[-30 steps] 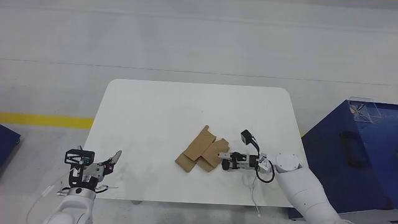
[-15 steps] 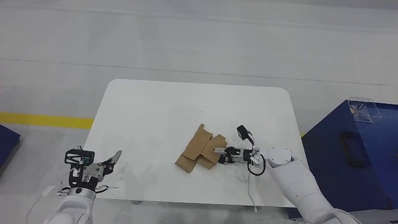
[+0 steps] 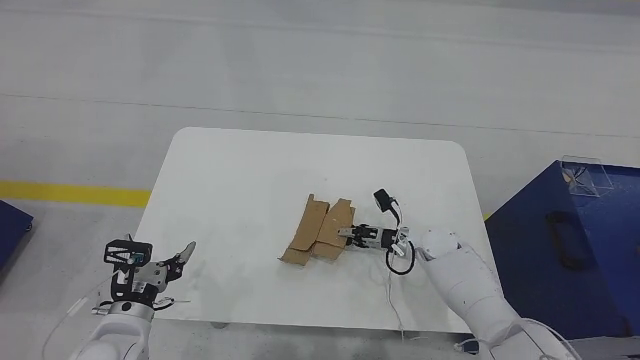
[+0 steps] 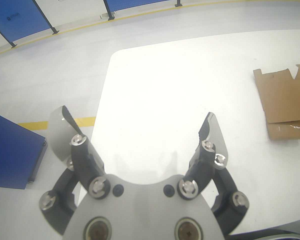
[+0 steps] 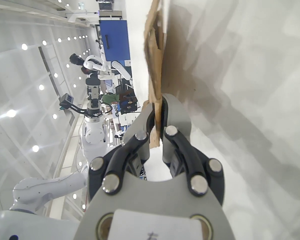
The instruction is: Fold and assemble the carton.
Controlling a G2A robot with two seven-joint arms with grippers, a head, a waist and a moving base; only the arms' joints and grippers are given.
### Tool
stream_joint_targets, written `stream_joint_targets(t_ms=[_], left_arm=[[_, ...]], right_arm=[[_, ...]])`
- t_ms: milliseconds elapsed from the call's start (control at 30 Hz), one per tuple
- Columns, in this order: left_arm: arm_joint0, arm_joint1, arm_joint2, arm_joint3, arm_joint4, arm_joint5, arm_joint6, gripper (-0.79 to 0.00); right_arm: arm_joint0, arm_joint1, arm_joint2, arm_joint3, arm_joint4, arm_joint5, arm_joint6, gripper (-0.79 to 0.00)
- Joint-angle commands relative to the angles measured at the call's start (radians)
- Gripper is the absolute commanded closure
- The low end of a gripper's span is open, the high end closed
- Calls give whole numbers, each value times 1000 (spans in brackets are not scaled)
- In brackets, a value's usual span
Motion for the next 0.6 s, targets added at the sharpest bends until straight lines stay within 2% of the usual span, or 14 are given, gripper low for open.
stream_joint_targets(t_ms=[0, 67, 200, 400, 500, 567], left_arm=[[0, 0, 0, 0, 0, 0, 0, -785], [0, 0, 0, 0, 0, 0, 0, -785], [0, 0, 0, 0, 0, 0, 0, -785], [0, 0, 0, 0, 0, 0, 0, -785], [0, 0, 0, 0, 0, 0, 0, -785], [0, 0, 0, 0, 0, 0, 0, -785]], right_arm=[[8, 3, 12, 6, 19, -85, 29, 0], [18, 9, 25, -6, 36, -146, 60, 0], [-4, 57, 51, -232, 73, -141, 66, 0], [-135, 190, 230, -777, 184, 7, 213, 0], [-204, 231, 310, -993, 226, 71, 277, 0], [-227, 251, 356, -1088, 256, 106, 312, 0]])
